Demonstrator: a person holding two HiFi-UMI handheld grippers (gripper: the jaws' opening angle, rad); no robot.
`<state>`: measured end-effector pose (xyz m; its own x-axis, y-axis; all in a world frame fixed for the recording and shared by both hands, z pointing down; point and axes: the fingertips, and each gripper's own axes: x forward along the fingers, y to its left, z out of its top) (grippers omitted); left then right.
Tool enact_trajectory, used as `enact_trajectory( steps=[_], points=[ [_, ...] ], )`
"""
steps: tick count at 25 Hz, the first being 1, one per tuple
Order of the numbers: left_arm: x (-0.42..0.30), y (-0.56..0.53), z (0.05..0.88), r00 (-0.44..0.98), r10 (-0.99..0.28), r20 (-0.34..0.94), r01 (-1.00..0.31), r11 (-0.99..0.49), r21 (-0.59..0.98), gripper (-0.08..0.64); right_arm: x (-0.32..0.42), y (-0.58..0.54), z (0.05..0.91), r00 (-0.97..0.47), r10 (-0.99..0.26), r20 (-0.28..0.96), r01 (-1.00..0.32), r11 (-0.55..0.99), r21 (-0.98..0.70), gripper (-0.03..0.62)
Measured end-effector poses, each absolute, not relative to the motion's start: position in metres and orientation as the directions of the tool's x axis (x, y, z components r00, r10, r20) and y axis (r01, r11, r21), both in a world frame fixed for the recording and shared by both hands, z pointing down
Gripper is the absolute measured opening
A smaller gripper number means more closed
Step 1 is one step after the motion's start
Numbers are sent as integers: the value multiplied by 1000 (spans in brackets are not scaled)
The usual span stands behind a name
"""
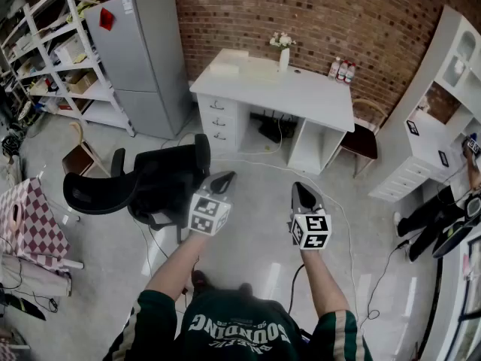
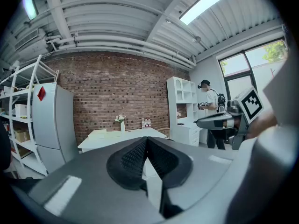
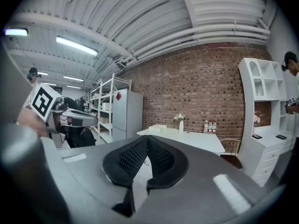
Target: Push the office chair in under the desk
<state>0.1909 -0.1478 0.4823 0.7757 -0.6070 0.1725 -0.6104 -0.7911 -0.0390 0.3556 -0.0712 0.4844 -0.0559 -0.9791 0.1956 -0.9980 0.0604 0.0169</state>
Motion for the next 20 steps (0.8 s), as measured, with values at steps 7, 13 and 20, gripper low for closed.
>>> enact_trajectory(
  steps=[7, 13, 20],
  points=[
    [196, -149, 486, 773, -608, 180, -613, -789, -33, 11, 340, -66, 474, -180, -973, 143, -977, 193, 85, 0],
    [202, -145, 484, 779, -604, 172, -608, -793, -33, 11, 342, -68, 480, -217, -964, 156, -975, 221, 9, 2],
    [208, -141, 479, 789, -595, 150, -599, -801, -28, 11, 355, -68, 482, -142, -975, 171, -988, 150, 34, 0]
  ],
)
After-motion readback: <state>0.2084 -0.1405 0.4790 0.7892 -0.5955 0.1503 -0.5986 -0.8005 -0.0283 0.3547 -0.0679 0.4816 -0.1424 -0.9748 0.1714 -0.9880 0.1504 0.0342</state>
